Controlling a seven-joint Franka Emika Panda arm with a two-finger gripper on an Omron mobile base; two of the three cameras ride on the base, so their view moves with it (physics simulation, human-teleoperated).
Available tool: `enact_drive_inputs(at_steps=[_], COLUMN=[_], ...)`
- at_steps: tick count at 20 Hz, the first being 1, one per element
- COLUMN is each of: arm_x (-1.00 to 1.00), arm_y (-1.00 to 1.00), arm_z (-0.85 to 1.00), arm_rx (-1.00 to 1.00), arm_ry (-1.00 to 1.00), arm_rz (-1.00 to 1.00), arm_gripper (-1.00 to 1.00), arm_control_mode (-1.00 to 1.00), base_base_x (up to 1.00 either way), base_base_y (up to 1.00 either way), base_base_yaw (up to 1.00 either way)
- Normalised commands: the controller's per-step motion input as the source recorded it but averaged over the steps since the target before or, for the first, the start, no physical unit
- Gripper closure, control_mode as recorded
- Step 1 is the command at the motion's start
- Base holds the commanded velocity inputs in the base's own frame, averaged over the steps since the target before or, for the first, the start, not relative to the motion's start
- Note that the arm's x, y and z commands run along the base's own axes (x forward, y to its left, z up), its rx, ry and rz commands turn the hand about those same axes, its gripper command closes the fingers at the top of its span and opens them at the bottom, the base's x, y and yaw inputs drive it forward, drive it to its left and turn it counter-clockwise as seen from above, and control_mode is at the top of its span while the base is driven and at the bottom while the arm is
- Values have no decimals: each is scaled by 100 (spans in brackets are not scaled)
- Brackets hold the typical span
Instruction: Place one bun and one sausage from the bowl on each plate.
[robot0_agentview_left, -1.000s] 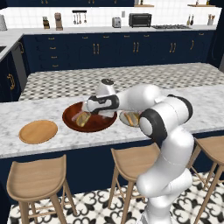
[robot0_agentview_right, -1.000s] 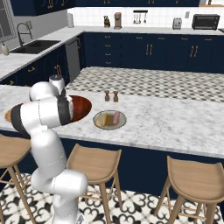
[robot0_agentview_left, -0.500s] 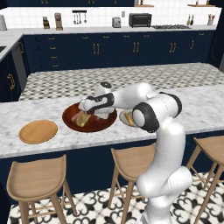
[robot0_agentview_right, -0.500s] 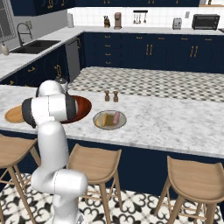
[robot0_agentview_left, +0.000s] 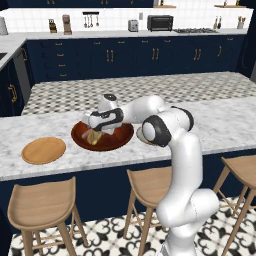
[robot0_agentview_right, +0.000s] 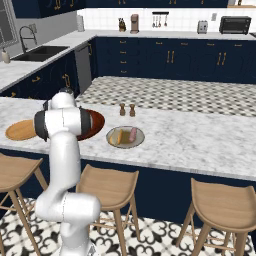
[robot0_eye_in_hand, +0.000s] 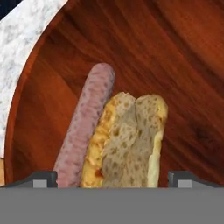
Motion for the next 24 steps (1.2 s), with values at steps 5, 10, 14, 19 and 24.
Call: enact_drive_inputs(at_steps=[5,10,14,19,24], arm_x=[6,0,0,6,19], arm_y=[0,-1,0,0,6], arm_z=[-38,-21,-17,-20,-6], arm_rx=[0,0,0,0,0], arm_ry=[2,1,2,3,3], arm_rz=[-1,0,0,0,0], arm_gripper=[-100,-100,-100,-100,-100], arm_control_mode=[-100,-100,-100,-100,-100], base_base_x=[0,0,0,0,0], base_base_y=[0,0,0,0,0], base_base_yaw=[0,0,0,0,0])
